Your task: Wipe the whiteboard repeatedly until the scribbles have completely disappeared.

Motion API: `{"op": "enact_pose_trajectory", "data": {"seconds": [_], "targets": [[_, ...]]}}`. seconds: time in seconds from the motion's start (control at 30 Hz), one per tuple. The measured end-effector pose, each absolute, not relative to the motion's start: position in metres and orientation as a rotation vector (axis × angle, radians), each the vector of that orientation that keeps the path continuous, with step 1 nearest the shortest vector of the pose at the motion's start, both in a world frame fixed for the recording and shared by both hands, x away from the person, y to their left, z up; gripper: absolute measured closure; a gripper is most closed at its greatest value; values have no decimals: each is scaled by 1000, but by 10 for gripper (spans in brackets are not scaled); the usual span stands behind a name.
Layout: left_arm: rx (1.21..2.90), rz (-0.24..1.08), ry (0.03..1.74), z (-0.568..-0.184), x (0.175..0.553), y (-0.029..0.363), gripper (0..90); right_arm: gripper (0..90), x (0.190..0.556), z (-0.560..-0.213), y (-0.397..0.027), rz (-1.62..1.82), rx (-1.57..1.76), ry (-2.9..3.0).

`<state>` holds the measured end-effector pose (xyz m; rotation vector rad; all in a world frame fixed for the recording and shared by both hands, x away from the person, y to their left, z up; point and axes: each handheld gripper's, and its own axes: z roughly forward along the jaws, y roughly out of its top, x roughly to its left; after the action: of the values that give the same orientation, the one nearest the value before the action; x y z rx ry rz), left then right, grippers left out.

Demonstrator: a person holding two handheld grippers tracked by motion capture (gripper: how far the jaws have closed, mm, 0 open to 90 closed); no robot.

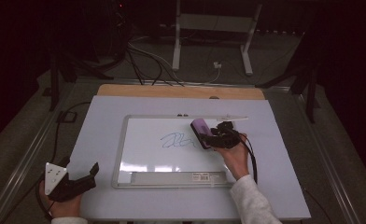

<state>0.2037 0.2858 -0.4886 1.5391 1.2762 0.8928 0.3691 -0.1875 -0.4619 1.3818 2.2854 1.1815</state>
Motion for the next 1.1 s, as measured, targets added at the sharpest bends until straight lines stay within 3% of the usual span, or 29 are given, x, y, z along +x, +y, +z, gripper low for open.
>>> {"op": "enact_pose_trajectory", "data": {"seconds": [0.83, 0.97, 1.1], "targets": [[1538, 891, 1278, -489, 204, 286, 6, 402, 376, -491, -169, 880, 1336, 2355], [1544, 891, 1277, -489, 204, 286, 5, 258, 380, -496, -170, 867, 1367, 2370], [1543, 890, 1279, -489, 204, 285, 5, 227, 384, -496, -174, 984, 1435, 2329]]}}
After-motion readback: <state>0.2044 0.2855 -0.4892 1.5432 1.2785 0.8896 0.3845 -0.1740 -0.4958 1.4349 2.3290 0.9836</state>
